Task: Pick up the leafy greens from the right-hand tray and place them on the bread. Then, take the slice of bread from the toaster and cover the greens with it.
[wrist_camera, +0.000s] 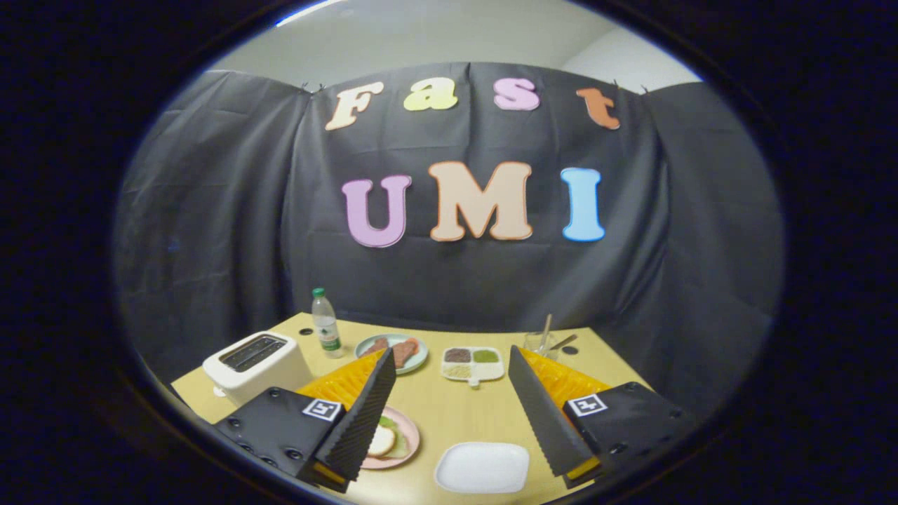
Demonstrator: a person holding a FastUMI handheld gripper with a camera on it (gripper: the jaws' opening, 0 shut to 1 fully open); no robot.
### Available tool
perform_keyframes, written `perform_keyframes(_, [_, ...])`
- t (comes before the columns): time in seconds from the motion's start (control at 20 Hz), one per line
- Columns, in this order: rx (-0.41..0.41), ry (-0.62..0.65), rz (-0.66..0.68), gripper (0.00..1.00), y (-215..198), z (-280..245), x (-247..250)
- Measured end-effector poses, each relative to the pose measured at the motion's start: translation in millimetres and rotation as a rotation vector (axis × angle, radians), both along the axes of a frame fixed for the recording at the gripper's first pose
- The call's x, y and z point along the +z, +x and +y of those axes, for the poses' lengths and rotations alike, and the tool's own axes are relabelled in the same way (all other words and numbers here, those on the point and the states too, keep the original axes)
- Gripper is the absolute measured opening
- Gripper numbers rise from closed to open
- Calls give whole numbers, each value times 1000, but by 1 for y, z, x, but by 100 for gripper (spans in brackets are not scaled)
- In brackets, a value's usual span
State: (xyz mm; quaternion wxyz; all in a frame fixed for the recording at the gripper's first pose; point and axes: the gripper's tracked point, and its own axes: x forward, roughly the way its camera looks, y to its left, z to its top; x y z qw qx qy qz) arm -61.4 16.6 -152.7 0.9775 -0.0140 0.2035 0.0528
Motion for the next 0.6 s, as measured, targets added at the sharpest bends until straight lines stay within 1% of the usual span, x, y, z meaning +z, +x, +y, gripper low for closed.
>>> perform_keyframes(0.25, [-51,-89,-117,100,-6,-17,38])
perform_keyframes(0.4, [-62,-91,-163,100,-8,-11,48])
perform_keyframes(0.6, [-62,-85,-186,100,-6,-6,53])
